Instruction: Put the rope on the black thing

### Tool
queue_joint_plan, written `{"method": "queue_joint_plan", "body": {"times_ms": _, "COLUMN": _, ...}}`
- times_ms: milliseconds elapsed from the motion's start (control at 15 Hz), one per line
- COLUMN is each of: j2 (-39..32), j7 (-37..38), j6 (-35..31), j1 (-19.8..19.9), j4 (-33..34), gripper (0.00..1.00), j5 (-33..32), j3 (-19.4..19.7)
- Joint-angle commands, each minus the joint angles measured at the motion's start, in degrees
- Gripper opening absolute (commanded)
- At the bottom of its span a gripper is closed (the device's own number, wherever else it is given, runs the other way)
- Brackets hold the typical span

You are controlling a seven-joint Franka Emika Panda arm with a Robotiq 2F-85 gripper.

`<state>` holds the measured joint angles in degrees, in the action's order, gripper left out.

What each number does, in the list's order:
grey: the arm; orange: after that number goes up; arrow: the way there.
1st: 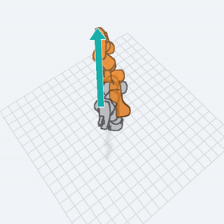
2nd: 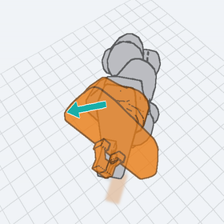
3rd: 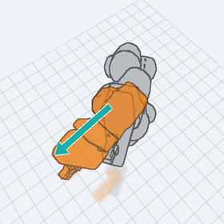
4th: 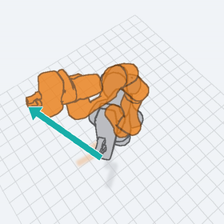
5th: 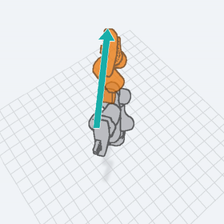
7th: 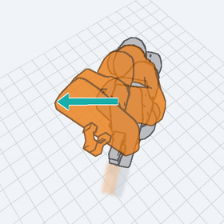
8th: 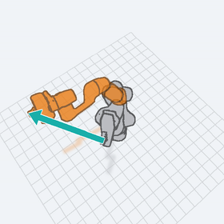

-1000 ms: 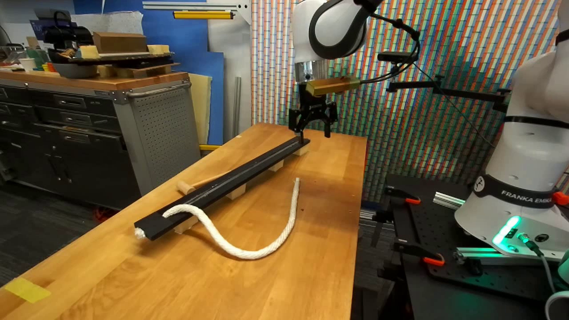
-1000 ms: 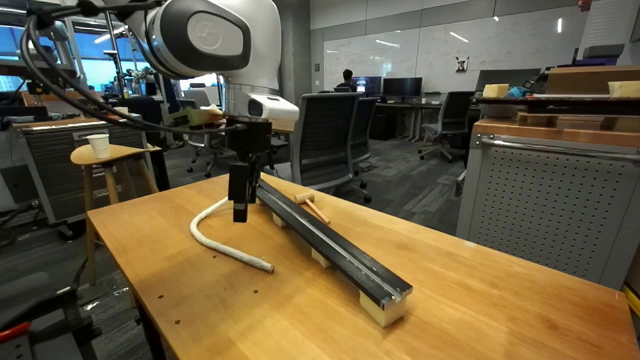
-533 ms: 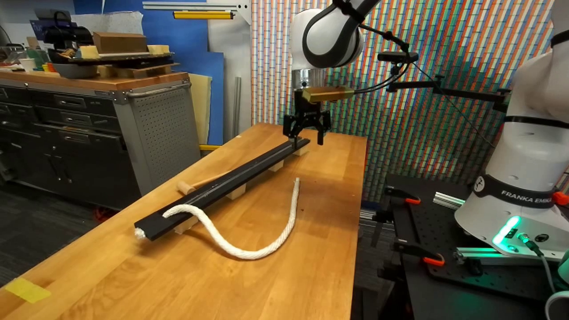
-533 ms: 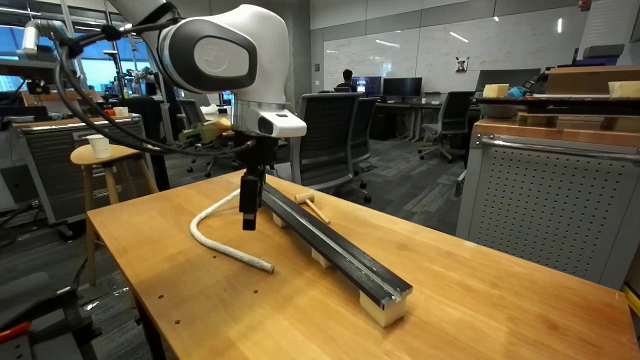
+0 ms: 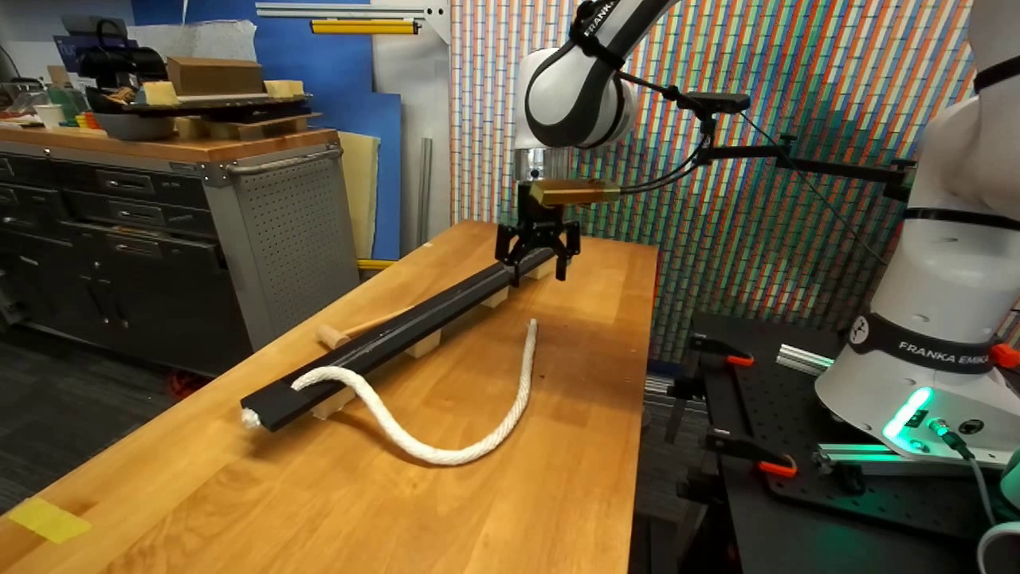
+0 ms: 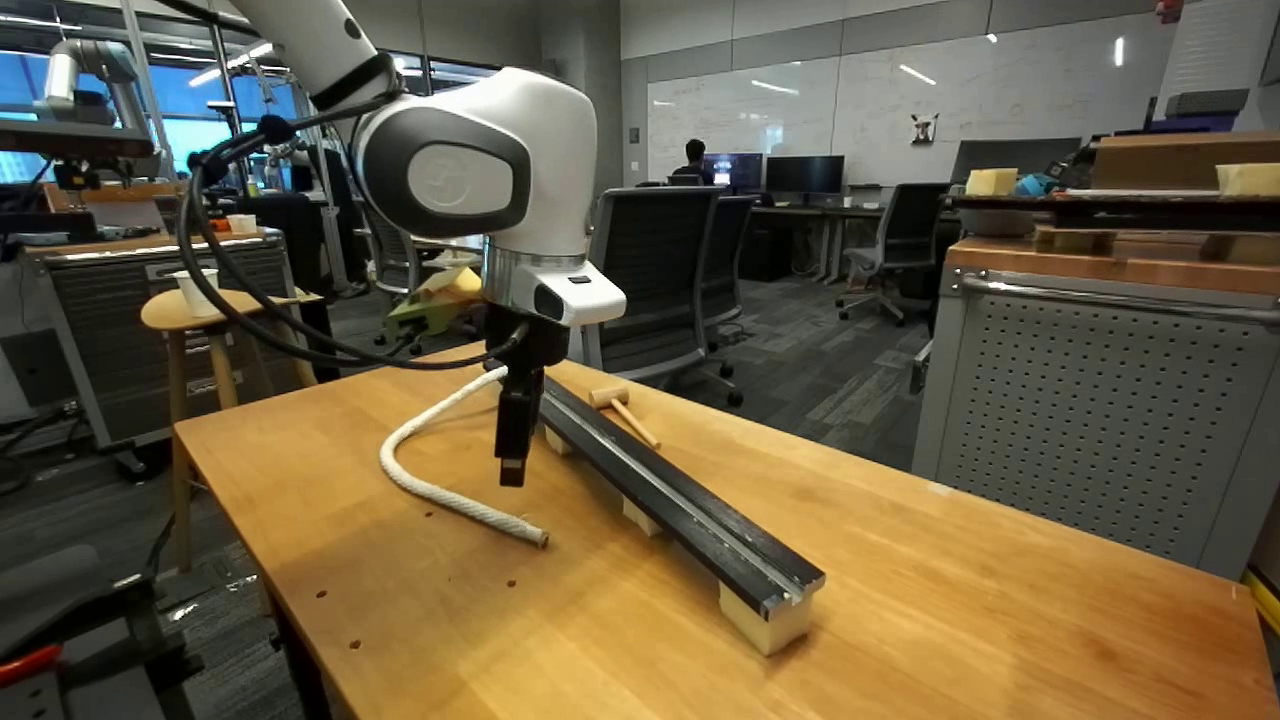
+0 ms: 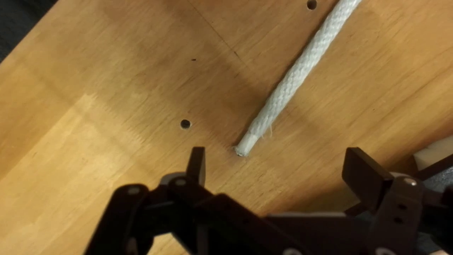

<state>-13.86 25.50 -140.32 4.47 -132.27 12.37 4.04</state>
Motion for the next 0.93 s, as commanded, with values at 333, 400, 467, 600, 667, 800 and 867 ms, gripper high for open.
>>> {"method": "queue_joint_plan", "body": {"times_ms": 333, "j2": -6.0, "j7": 0.3, "j6": -5.9, "j1": -0.7, "j4": 3.2, "gripper": 1.00, "j5": 6.4, "j3": 0.1}}
{"method": "queue_joint_plan", "body": {"times_ms": 400, "j2": -6.5, "j7": 0.4, "j6": -6.3, "j1": -0.8, "j4": 3.1, "gripper": 1.00, "j5": 6.2, "j3": 0.2}}
{"method": "queue_joint_plan", "body": {"times_ms": 467, "j2": -7.0, "j7": 0.5, "j6": -7.0, "j1": -0.9, "j4": 2.8, "gripper": 1.00, "j5": 5.9, "j3": 0.3}}
{"method": "queue_joint_plan", "body": {"times_ms": 600, "j2": -8.6, "j7": 0.8, "j6": -7.7, "j1": -1.2, "j4": 3.1, "gripper": 1.00, "j5": 5.5, "j3": 0.4}}
{"method": "queue_joint_plan", "body": {"times_ms": 667, "j2": -9.7, "j7": 1.0, "j6": -7.9, "j1": -1.5, "j4": 3.5, "gripper": 1.00, "j5": 5.1, "j3": 0.5}}
{"method": "queue_joint_plan", "body": {"times_ms": 800, "j2": -11.0, "j7": 1.4, "j6": -8.4, "j1": -1.9, "j4": 3.8, "gripper": 1.00, "j5": 4.7, "j3": 0.9}}
{"method": "queue_joint_plan", "body": {"times_ms": 867, "j2": -11.5, "j7": 1.4, "j6": -8.4, "j1": -1.9, "j4": 3.9, "gripper": 1.00, "j5": 4.8, "j3": 0.9}}
